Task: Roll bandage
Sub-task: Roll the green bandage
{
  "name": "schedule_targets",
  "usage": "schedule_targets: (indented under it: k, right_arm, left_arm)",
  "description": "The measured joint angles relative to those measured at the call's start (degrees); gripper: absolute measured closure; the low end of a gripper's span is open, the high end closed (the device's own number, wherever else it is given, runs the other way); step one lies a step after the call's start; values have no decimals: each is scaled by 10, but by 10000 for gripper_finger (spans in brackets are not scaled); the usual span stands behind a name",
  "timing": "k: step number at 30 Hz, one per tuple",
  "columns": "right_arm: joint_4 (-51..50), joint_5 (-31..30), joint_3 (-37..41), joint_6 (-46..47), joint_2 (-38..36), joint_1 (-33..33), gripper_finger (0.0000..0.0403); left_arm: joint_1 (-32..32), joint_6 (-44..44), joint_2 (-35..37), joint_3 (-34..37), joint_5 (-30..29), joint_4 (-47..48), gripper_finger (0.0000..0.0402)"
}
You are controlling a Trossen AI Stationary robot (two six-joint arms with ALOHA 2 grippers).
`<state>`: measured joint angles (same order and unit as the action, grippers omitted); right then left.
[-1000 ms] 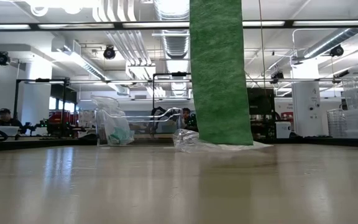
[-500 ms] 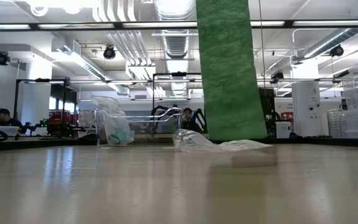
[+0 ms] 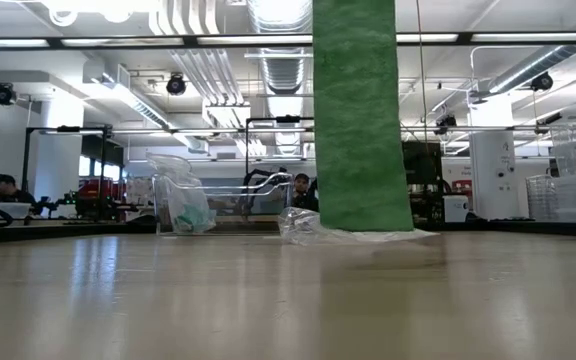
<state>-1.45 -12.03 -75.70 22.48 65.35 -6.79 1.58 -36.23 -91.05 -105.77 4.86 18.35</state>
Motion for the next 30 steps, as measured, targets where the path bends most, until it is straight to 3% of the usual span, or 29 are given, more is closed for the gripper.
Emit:
schedule_targets:
  k: [7, 18, 22, 30]
  right_arm:
    - [-6, -14, 0, 36, 1, 3, 177]
    - [-28, -28, 0, 41, 2, 4, 247]
    - [-29, -28, 0, 41, 2, 4, 247]
    - [-30, -28, 0, 40, 2, 4, 202]
  left_arm:
    - [-1, -62, -1, 21, -44, -27, 361]
    - [-1, -86, -1, 20, -50, -29, 361]
    - [0, -87, -1, 21, -50, -31, 361]
    - [0, -87, -1, 21, -63, -32, 361]
